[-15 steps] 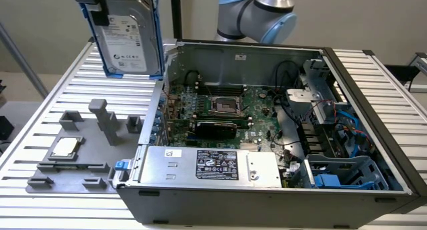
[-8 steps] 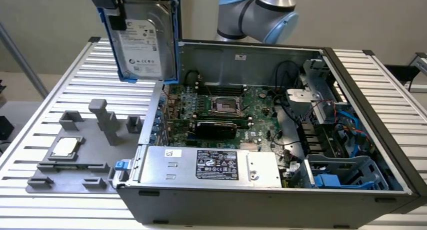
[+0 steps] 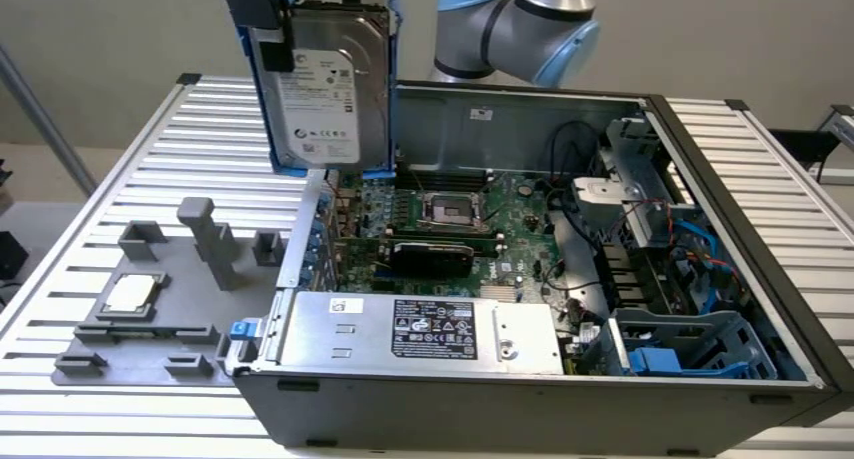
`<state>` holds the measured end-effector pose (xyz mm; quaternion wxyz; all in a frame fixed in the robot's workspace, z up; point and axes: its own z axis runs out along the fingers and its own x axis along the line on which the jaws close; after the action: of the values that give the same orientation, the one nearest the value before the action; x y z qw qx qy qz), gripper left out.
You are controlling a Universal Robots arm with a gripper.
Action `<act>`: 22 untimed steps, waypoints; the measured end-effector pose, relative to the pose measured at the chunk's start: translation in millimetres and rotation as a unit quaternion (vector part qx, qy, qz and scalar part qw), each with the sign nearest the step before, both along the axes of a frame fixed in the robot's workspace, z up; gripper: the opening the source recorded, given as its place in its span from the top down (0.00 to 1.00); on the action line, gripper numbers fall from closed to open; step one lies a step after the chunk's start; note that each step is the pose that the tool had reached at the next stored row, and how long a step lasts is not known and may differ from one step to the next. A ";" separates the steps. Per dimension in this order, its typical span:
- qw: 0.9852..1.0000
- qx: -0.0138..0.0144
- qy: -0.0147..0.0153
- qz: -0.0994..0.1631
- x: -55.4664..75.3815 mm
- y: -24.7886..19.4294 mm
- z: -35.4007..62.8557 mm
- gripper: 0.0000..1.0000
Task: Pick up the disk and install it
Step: 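Pick up the disk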
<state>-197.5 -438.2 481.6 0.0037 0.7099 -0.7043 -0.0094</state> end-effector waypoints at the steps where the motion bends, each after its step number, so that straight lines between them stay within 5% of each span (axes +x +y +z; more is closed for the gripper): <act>1: 1.000 0.000 0.000 0.000 4.1 -1.8 0.0 0.67; 22: 1.000 0.000 0.000 0.000 84.9 -42.3 -0.4 0.67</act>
<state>-112.6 -480.5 481.1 0.0037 0.7099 -0.7043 -0.0094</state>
